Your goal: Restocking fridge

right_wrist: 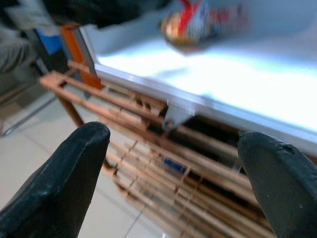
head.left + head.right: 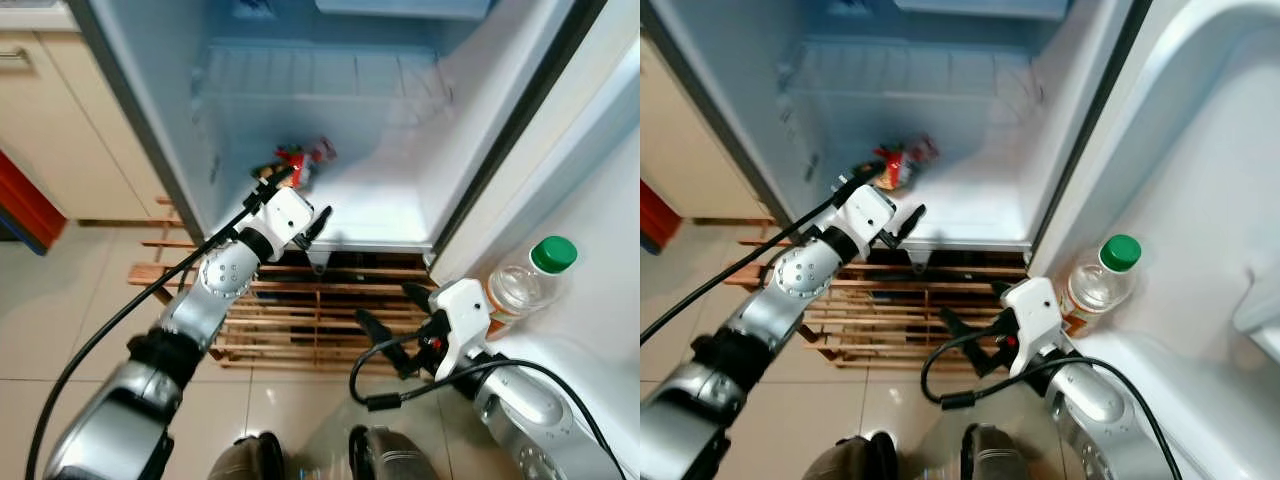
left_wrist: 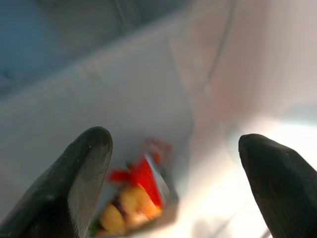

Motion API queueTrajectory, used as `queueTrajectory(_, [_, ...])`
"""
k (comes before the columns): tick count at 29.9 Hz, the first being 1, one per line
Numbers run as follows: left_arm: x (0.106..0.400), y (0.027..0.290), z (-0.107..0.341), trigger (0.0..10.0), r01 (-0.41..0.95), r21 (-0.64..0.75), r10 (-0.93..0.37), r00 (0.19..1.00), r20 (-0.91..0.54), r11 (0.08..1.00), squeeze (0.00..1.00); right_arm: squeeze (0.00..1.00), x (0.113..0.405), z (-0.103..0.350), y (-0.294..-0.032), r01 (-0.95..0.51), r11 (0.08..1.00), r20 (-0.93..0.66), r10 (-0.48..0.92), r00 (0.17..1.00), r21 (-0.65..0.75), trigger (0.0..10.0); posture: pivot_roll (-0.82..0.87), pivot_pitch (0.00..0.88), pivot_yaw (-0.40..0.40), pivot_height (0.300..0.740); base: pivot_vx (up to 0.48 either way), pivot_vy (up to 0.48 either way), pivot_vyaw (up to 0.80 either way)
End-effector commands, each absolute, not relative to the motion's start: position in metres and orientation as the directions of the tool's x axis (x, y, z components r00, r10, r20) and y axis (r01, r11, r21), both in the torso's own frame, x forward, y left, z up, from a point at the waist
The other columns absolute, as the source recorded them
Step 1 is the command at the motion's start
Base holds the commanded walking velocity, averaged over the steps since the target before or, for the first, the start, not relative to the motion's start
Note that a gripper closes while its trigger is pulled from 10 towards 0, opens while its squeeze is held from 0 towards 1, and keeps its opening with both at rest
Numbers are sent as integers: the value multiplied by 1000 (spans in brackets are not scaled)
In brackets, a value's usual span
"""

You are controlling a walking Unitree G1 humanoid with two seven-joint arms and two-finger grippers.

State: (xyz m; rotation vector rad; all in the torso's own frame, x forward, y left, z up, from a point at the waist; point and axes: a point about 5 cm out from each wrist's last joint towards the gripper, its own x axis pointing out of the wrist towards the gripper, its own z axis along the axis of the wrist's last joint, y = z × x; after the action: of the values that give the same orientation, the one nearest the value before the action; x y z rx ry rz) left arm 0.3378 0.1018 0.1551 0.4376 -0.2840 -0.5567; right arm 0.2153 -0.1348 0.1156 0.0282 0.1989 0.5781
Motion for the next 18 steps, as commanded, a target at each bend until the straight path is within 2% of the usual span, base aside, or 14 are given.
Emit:
queueTrajectory(1, [321, 93, 155, 10000, 509, 380, -595, 790, 151, 773, 0, 0, 219, 115, -140, -510, 855, -154, 519, 841, 94, 10000, -276, 0, 30, 740, 0, 0, 0])
queueTrajectory(2, [321, 93, 155, 10000, 509, 380, -595, 790, 151, 773, 0, 0, 219, 115, -140, -510, 855, -154, 519, 841, 94, 10000, -276, 0, 30, 740, 0, 0, 0])
queueTrajectory(4, [309, 93, 153, 10000, 516, 268, -565, 810, 155, 813, 0, 0, 222, 115, -145, -487, 869, -132, 495, 859, 88, 10000, -272, 0, 35, 740, 0, 0, 0])
queueTrajectory(7, [305, 96, 151, 10000, 496, 206, -529, 835, 155, 843, 0, 0, 224, 114, -147, -476, 875, -126, 483, 866, 88, 10000, -259, 0, 42, 740, 0, 0, 0])
queueTrajectory(8, [297, 104, 143, 10000, 431, 81, -438, 892, 112, 899, 0, 0, 229, 111, -149, -449, 889, -113, 457, 882, 90, 10000, -250, 0, 50, 740, 0, 0, 0])
queueTrajectory(9, [293, 105, 140, 10000, 405, 39, -407, 908, 101, 914, 0, 0, 231, 110, -150, -438, 895, -108, 446, 889, 89, 10000, -248, 0, 51, 740, 0, 0, 0])
queueTrajectory(18, [306, 115, 116, 10000, 221, -1, -221, 975, 29, 975, 0, 0, 261, 98, -151, -305, 950, -86, 309, 947, 62, 10000, -228, 0, 37, 740, 0, 0, 0])
